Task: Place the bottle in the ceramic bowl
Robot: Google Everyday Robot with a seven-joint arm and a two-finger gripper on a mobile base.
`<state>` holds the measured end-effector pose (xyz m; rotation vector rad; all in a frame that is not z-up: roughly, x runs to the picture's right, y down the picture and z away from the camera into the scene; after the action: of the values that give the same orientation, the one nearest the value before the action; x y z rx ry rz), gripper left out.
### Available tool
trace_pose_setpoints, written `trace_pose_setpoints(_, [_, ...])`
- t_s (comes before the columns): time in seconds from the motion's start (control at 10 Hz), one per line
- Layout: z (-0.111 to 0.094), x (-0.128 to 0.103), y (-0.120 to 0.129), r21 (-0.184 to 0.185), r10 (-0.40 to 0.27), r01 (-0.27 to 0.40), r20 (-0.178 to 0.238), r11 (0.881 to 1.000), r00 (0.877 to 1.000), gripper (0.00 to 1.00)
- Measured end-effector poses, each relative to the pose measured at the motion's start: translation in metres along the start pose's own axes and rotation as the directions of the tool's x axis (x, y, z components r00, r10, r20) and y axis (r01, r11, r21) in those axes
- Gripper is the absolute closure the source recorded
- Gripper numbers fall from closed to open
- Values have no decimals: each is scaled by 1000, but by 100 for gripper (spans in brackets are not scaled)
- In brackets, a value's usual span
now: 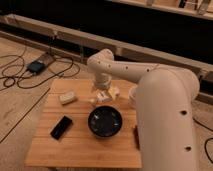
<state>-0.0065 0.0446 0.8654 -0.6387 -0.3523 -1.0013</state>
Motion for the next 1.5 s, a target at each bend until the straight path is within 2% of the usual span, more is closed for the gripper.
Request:
trace_pose_setpoints(0.4, [33,39,-3,53,96,-95,-29,994,995,20])
trace_pose_setpoints(0.5, [39,45,-3,55,106,-104,-32,993,994,20])
trace_pose_setpoints(0.9, [57,60,-10,69,118,-115,-36,991,992,20])
trace_pose_setpoints(1.2, [69,62,-15,62,105,-103,-23,993,994,20])
trace_pose_setpoints(1.3, [73,62,-14,53,102,-100,-19,994,995,22])
trace_pose_setpoints(1.5, [79,62,-12,36,98,-98,-11,995,995,40])
